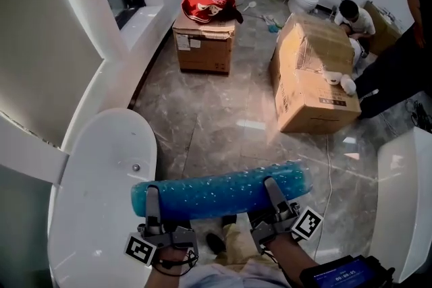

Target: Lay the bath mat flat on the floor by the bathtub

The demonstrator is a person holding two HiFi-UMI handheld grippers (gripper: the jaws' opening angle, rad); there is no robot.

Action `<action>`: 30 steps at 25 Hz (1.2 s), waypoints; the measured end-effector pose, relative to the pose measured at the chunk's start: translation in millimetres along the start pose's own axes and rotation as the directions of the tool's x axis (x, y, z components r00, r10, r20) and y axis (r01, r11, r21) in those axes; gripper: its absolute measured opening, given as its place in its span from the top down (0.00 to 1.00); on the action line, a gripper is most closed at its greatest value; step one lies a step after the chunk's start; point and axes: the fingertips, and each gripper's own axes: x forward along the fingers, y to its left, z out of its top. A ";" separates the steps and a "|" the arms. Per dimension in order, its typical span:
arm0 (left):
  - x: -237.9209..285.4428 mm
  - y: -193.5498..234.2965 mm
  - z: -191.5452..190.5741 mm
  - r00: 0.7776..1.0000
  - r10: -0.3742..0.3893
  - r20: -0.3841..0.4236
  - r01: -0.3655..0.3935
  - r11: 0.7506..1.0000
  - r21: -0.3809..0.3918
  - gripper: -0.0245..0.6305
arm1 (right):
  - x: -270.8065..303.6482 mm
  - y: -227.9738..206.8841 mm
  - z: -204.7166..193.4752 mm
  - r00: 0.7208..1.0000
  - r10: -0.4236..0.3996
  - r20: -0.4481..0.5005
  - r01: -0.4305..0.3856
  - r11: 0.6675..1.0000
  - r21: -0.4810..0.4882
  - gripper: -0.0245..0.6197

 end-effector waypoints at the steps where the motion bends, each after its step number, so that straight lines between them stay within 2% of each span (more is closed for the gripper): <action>1: 11.4 5.6 -1.1 1.000 0.005 -0.011 -0.005 1.000 0.002 0.39 | 7.0 -6.4 5.6 1.000 -0.005 0.007 0.005 1.000 0.005 0.38; 14: 125.0 83.8 -15.2 0.998 0.048 -0.028 -0.048 0.999 -0.001 0.40 | 97.4 -82.3 73.7 0.999 -0.050 -0.006 0.050 0.998 0.028 0.38; 23: 150.0 150.3 -20.4 0.997 0.074 -0.009 -0.074 0.997 -0.006 0.41 | 122.0 -148.2 90.8 0.996 -0.076 -0.039 0.077 0.997 0.029 0.38; 30: 149.6 227.8 -22.8 0.996 0.089 -0.025 -0.090 0.996 -0.020 0.41 | 121.5 -221.5 88.6 0.994 -0.102 -0.030 0.102 0.995 0.018 0.38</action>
